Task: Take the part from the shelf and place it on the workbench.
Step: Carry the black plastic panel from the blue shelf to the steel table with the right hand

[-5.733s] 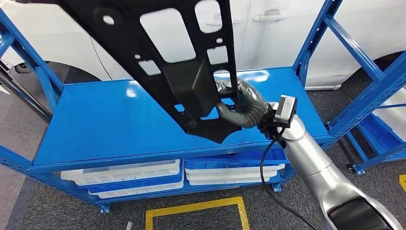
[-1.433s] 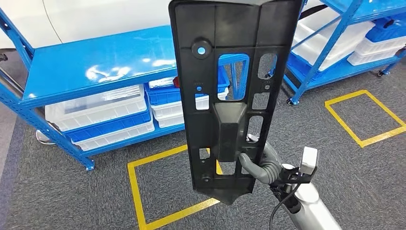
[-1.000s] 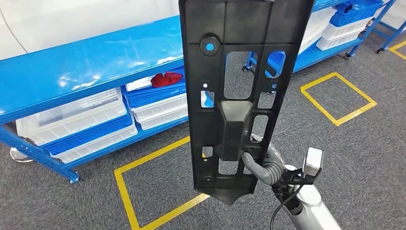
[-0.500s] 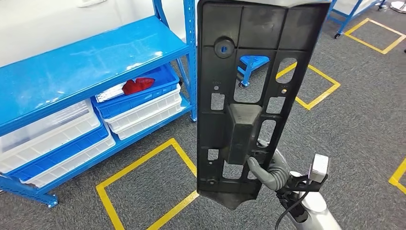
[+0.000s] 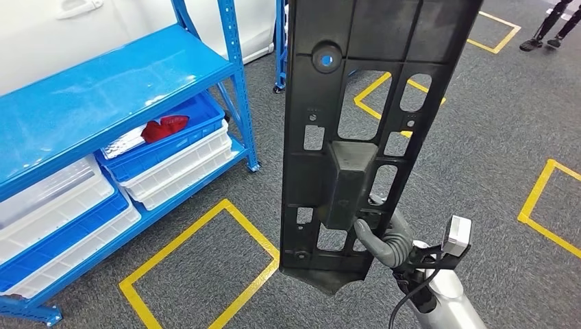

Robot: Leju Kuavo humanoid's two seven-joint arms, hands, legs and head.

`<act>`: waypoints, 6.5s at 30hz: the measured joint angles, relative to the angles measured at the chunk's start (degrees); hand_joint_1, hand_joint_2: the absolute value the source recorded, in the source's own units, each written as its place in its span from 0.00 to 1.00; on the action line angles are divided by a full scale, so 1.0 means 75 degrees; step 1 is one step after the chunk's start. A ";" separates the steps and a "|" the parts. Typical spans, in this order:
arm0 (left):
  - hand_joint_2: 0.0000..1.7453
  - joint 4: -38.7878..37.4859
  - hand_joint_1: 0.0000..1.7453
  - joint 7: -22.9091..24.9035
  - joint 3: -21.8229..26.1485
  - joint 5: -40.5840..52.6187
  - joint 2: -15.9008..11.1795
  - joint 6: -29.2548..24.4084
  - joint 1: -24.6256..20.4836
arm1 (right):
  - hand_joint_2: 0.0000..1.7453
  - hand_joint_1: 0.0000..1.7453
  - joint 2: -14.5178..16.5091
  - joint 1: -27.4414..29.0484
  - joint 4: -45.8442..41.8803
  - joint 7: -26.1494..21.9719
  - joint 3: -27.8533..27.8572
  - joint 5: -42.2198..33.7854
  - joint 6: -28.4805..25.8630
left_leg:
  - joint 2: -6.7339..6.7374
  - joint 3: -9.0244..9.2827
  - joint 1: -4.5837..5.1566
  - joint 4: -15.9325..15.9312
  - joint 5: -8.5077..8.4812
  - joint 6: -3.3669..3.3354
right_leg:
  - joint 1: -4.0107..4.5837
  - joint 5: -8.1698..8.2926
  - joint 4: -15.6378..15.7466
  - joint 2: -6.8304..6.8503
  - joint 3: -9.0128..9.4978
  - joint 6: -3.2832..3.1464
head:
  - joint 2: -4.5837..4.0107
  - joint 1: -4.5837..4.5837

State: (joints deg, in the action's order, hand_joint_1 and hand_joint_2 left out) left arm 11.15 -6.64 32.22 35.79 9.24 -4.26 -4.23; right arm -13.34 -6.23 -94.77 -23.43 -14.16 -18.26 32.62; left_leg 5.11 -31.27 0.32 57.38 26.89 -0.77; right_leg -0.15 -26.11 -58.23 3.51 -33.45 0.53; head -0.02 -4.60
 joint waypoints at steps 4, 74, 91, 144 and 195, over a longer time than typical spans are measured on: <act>1.00 0.0000 0.00 0.0000 0.0056 -0.0015 0.0001 -0.0066 -0.0032 | 1.00 1.00 0.0001 -0.0176 0.0081 -0.0002 -0.0001 0.0006 0.0068 | -0.0096 -0.0060 -0.0009 0.0192 0.0178 0.0168 | -0.0037 0.0077 0.0043 -0.0284 -0.0045 -0.0186 | 0.0000 0.0000; 1.00 0.0000 0.00 -0.0007 0.0569 -0.0070 -0.0208 0.0240 0.0105 | 1.00 1.00 0.0173 0.0464 -0.0173 -0.0380 0.0256 0.0101 0.0094 | -0.0898 -0.0320 -0.0116 0.0815 0.0265 0.0198 | -0.0044 0.0087 -0.0004 -0.1111 -0.0091 -0.0243 | 0.0000 0.0000; 1.00 0.0000 0.00 -0.0182 0.0606 -0.0030 -0.0213 0.0458 0.0055 | 1.00 1.00 0.0219 0.0655 -0.0627 -0.0103 0.0389 0.0281 0.0004 | -0.0053 0.0122 -0.0077 -0.0023 0.0121 0.0032 | -0.0066 0.0063 -0.0060 0.0005 -0.0117 0.0065 | 0.0000 0.0001; 1.00 0.0000 0.00 0.0450 0.1019 0.0020 0.0152 -0.0135 0.0087 | 1.00 1.00 0.0291 0.1888 -0.2273 -0.0129 0.1258 0.0512 -0.0027 | -0.0619 0.0111 -0.0125 -0.0048 0.0052 -0.0149 | -0.0089 -0.0526 -0.1099 -0.0692 -0.0662 0.0218 | 0.0000 0.0001; 1.00 0.0000 0.00 0.0556 0.1111 0.0261 0.0229 -0.0254 0.0041 | 1.00 1.00 0.0432 0.0928 -0.1564 0.0287 0.1375 0.0049 0.0079 | -0.0684 -0.0602 -0.0091 0.1480 0.0592 0.0169 | -0.0015 0.0102 0.0129 -0.0985 0.0032 -0.0173 | 0.0000 0.0001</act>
State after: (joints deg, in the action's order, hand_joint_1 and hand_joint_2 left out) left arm 11.15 -2.47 40.56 37.74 10.96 -6.16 -3.92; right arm -10.10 0.73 -106.50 -21.28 -3.85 -17.89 33.21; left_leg -0.02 -35.79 -0.36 68.48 31.33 0.50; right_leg -0.26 -25.35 -57.27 -3.88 -33.21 -0.77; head -0.02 -4.59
